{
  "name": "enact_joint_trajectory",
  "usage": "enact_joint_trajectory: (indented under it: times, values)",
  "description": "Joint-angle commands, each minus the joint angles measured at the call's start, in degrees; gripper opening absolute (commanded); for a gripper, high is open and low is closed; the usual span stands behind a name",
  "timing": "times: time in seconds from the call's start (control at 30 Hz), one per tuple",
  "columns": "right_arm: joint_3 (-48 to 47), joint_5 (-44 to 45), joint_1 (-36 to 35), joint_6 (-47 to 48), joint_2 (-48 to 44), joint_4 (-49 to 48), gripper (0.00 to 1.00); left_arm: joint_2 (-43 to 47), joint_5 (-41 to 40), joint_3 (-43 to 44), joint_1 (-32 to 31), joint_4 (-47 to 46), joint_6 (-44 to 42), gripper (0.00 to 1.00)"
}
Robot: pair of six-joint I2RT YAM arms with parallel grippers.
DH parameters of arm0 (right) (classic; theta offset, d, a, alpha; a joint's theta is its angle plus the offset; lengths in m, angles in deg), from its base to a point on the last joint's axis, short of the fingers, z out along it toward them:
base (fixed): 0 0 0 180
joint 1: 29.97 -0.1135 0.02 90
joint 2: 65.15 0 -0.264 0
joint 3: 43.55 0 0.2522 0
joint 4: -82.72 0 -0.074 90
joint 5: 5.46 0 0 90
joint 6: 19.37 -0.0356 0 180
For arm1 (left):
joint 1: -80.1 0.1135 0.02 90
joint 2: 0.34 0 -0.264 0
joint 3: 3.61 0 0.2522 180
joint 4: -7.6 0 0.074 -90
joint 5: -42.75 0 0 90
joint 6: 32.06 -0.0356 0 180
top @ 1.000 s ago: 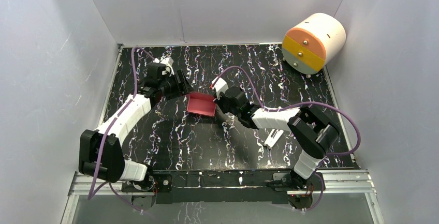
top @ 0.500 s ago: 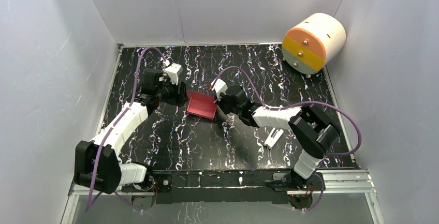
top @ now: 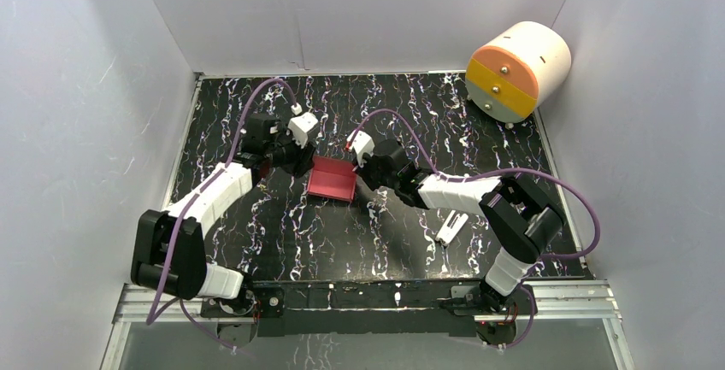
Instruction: Fold the paper box
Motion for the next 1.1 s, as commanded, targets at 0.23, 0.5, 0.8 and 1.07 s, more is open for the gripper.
enact_joint_trajectory:
  times: [0.23, 0.5, 0.8, 1.07]
  values:
    - [-3.0, -1.0, 0.2, -0.4, -1.7, -0.6, 0.08, -3.4, 4.8, 2.2, 0.0, -0.4, -4.4, 0.13]
    - [-4.7, -0.9, -0.2, -8.2, -0.3, -1.4, 0.06, -2.3, 2.2, 2.1, -1.3, -3.6, 4.4, 0.0]
    - [-10.3, 16.2, -2.1, -21.9, 2.8, 5.2, 0.06, -1.4, -14.2, -0.8, -8.0, -12.4, 21.7, 0.0]
    - [-15.1, 26.4, -2.3, -32.2, 5.8, 10.5, 0.09, -3.0, -21.8, -1.2, -12.0, -16.9, 34.7, 0.0]
